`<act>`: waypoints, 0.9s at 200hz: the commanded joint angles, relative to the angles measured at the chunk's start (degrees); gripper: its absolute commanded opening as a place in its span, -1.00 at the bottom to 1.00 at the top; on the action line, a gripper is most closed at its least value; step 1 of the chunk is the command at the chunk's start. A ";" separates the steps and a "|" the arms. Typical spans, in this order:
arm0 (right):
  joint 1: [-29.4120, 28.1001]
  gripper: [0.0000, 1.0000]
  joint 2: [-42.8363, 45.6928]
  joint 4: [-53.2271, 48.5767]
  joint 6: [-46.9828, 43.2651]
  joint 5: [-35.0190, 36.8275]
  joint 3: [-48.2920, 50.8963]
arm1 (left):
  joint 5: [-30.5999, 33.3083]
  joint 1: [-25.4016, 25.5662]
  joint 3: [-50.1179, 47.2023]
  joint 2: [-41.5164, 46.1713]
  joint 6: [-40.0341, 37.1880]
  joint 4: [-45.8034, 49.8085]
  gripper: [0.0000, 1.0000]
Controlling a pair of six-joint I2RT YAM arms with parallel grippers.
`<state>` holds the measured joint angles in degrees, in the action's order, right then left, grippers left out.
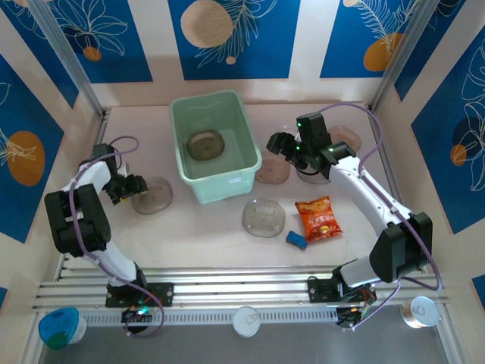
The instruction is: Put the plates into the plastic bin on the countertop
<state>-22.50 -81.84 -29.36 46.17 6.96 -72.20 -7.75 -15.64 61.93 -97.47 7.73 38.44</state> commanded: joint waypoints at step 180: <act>-1.95 0.26 3.96 1.47 1.66 4.64 4.45 | -3.41 -0.36 -3.66 -1.51 0.04 -1.97 -0.66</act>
<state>-24.05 -79.79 -28.25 47.05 10.57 -68.84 -8.95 -16.36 60.16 -100.49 7.27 35.35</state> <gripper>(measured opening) 0.630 0.180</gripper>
